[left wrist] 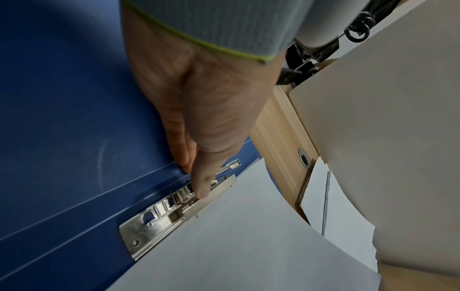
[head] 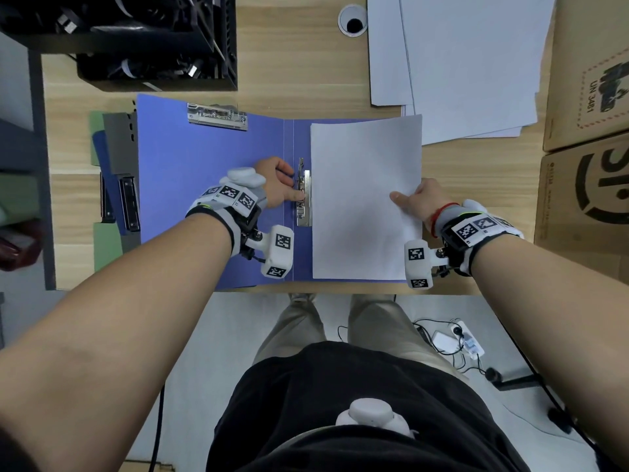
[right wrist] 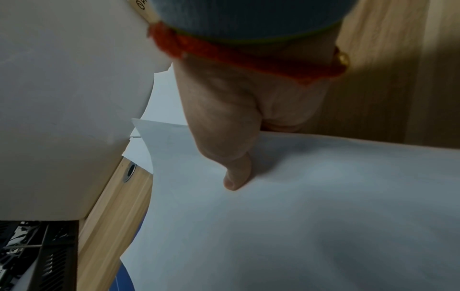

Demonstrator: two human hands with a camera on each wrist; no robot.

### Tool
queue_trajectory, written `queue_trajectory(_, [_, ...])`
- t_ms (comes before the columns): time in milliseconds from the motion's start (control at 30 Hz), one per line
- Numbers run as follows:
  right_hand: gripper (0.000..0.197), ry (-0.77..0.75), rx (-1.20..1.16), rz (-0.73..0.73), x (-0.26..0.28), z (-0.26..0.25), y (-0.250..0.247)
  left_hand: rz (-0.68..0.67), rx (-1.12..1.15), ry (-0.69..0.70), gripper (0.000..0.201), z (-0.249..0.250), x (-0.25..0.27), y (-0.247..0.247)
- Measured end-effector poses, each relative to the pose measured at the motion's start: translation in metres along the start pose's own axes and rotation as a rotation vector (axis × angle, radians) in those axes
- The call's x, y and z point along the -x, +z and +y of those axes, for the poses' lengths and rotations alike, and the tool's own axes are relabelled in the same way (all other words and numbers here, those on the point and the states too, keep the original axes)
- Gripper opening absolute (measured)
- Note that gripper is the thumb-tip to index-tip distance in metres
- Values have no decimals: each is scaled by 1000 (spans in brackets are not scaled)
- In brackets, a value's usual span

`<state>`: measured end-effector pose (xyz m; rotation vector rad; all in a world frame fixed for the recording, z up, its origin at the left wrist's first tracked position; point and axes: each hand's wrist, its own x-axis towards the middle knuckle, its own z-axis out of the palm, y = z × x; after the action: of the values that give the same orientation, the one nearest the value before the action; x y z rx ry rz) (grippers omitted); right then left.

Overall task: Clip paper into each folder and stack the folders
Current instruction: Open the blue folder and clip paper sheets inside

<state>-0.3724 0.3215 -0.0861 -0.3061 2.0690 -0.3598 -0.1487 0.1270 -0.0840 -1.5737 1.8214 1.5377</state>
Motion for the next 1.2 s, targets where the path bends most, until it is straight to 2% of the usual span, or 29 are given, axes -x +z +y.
queue_trajectory(200, [31, -19, 20, -25, 2, -3, 4, -22, -13, 1, 56, 0, 0, 2])
queue_trajectory(500, [36, -7, 51, -9, 3, -7, 10, -37, -35, 16, 63, -2, -5, 3])
queue_trajectory(633, [35, -18, 44, -4, 3, -7, 11, -100, -179, 26, 82, 2, -5, 8])
queue_trajectory(767, [35, -12, 56, 7, 1, -7, 13, -83, -432, 48, 94, 7, 0, 13])
queue_trajectory(900, [35, -18, 61, 13, 1, -8, 13, 9, -525, 91, 85, 10, 4, 22])
queue_trajectory(1100, [36, -1, 126, 44, -1, -15, 11, -1, -585, 52, 82, 17, 5, 22])
queue_trajectory(1200, [31, 4, 160, 121, -2, -13, 0, -4, -579, 59, 79, 18, 6, 21])
